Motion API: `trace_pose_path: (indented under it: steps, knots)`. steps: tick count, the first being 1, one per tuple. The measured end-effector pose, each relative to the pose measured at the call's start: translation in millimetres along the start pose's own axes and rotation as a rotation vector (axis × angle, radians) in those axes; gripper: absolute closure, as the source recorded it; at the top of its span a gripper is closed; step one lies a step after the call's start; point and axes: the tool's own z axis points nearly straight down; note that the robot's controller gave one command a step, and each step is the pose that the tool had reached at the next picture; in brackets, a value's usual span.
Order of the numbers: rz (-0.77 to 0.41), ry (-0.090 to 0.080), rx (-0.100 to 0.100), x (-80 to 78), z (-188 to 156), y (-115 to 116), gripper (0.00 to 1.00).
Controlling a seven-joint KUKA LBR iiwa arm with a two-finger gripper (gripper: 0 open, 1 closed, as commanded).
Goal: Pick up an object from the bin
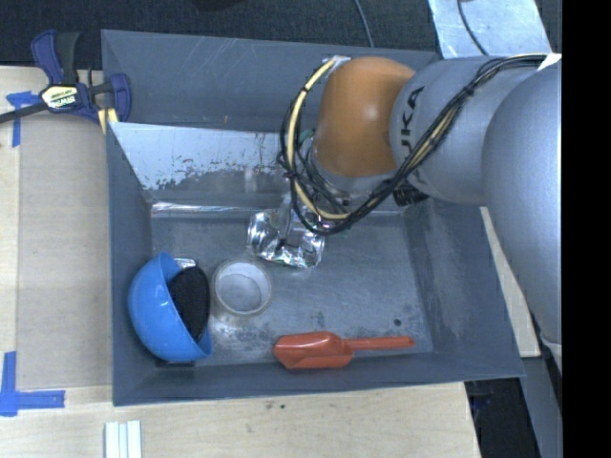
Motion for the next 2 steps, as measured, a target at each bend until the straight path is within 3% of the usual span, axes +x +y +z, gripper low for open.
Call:
trace_pose_path:
  steps: [1, 2]
  knots:
    - [0.147, 0.003, 0.0, -7.3, -105, 4, 1.0]
    - [0.047, 0.004, 0.0, -3.4, -18, 5, 1.0]
